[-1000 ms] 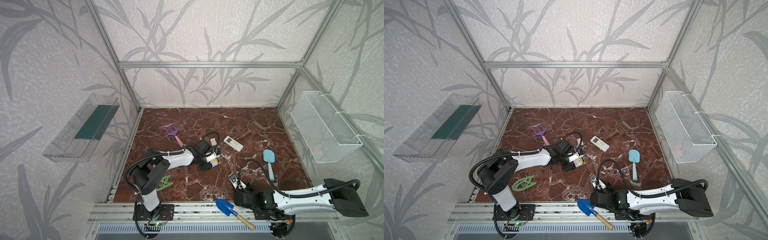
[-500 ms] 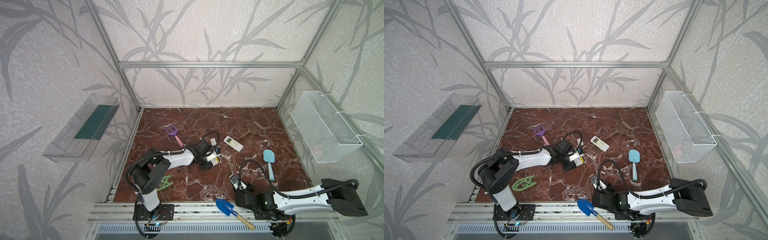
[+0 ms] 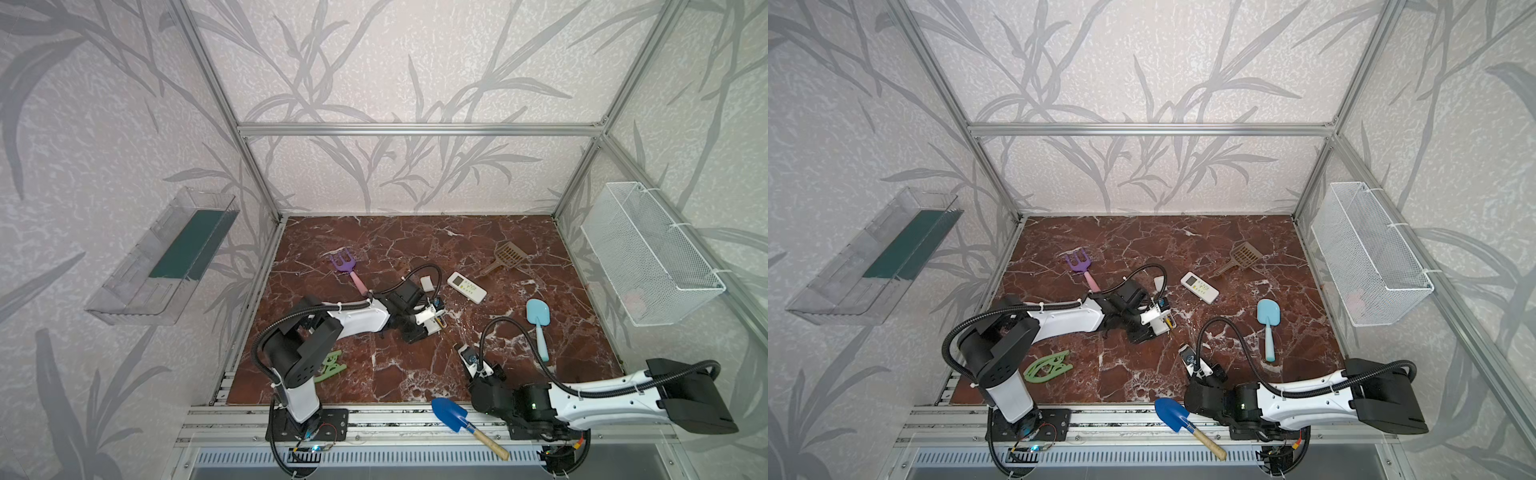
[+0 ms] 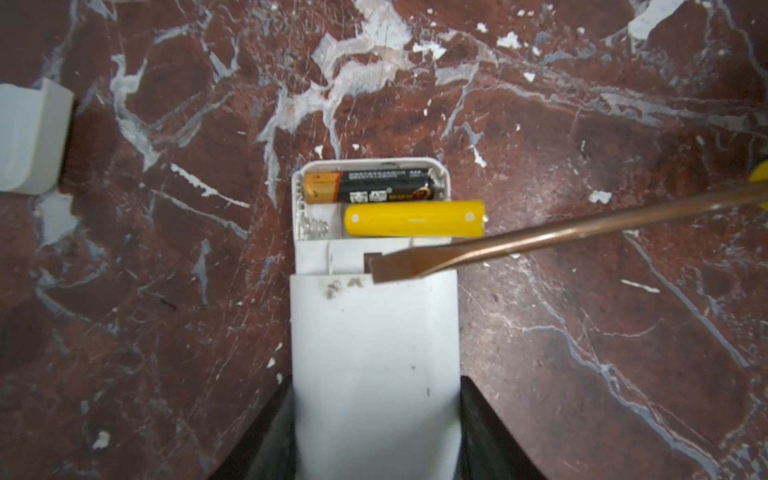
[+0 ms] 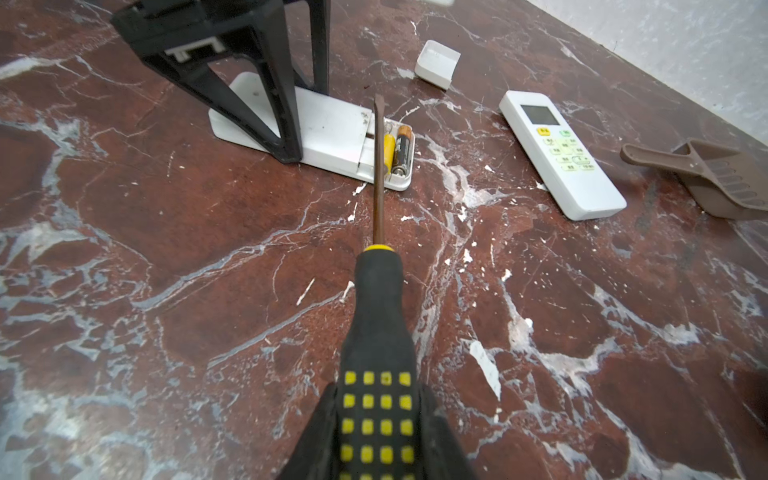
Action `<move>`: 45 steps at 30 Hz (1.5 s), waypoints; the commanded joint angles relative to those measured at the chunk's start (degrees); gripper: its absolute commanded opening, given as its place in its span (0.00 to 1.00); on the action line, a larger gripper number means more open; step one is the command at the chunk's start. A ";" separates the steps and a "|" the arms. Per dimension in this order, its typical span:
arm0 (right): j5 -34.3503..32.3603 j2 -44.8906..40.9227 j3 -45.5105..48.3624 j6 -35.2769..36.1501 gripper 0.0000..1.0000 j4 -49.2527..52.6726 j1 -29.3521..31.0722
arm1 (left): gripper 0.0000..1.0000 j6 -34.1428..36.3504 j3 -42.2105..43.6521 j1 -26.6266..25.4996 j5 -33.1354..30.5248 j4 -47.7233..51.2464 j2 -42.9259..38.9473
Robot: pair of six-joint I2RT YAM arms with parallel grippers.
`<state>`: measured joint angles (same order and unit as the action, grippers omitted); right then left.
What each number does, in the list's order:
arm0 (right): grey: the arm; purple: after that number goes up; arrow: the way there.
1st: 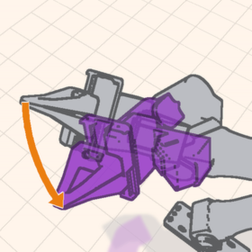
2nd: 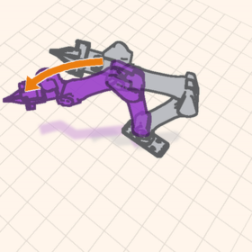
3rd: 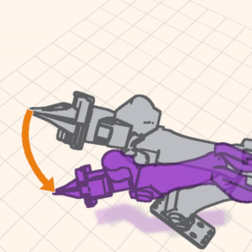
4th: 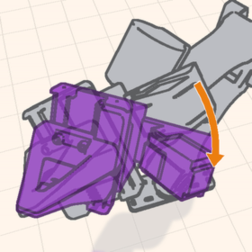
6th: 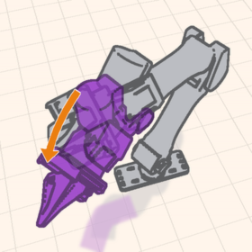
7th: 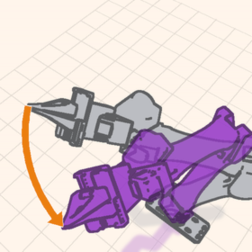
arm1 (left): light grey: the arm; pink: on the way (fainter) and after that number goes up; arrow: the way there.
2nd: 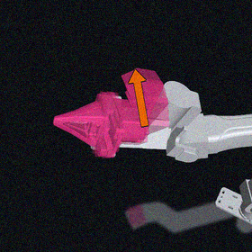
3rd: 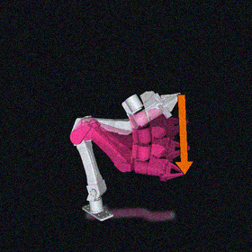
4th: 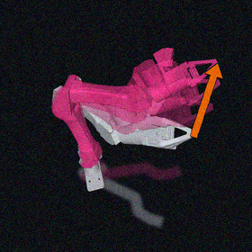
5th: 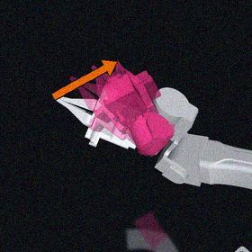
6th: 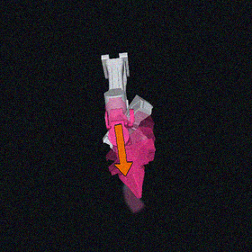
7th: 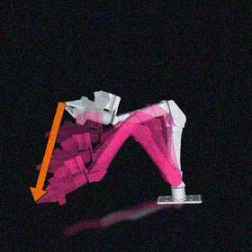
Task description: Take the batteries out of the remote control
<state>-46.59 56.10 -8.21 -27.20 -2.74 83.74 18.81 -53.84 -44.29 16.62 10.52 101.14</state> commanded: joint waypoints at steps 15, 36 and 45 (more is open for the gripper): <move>3.73 -1.75 -2.01 -5.72 0.00 6.54 0.01 | 0.28 -3.08 1.29 -0.60 -0.20 3.54 1.39; 5.35 -2.92 -5.97 -11.26 0.00 15.45 -0.91 | 0.26 -5.45 -0.04 -1.28 -4.70 6.35 -1.98; 12.54 -2.41 -8.54 -9.89 0.00 16.99 -4.33 | 0.26 -5.27 -0.27 -2.71 -7.83 6.44 -2.00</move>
<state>-37.39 53.32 -14.35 -37.41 12.12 80.36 14.09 -54.35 -46.41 10.66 13.45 100.25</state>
